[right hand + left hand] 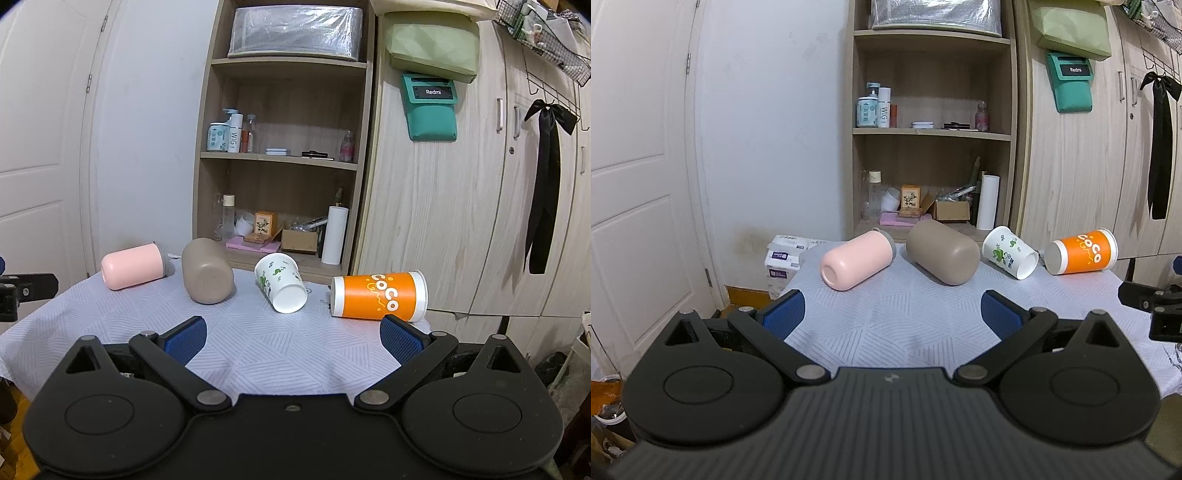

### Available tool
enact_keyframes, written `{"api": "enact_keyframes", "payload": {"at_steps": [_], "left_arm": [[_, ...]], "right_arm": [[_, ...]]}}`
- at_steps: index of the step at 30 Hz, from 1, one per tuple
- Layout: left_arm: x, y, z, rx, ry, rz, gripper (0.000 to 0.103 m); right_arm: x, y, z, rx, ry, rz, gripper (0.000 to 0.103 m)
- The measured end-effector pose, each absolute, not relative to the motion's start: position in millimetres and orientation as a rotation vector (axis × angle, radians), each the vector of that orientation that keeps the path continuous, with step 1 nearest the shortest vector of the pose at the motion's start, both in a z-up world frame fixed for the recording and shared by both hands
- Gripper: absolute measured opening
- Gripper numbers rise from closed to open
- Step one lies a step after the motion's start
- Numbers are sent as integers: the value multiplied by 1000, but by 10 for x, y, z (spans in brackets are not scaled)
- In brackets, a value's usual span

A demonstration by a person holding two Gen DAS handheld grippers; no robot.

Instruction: Flip cup upright

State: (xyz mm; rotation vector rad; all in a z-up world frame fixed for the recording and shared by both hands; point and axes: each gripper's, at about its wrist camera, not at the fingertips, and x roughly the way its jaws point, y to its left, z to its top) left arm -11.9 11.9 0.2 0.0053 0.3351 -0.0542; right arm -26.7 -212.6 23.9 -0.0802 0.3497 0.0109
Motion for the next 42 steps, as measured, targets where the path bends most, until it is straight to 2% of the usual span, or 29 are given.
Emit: {"api": "enact_keyframes", "payload": {"at_steps": [33,42], "left_arm": [[-102,101,-20,21,353,-57,103],[-6,177,98,43,376,-87,103]], "right_arm": [[-265,-2109,216,-86,368,18,102],[-126,-2052,261,-63,370,172,102]]}}
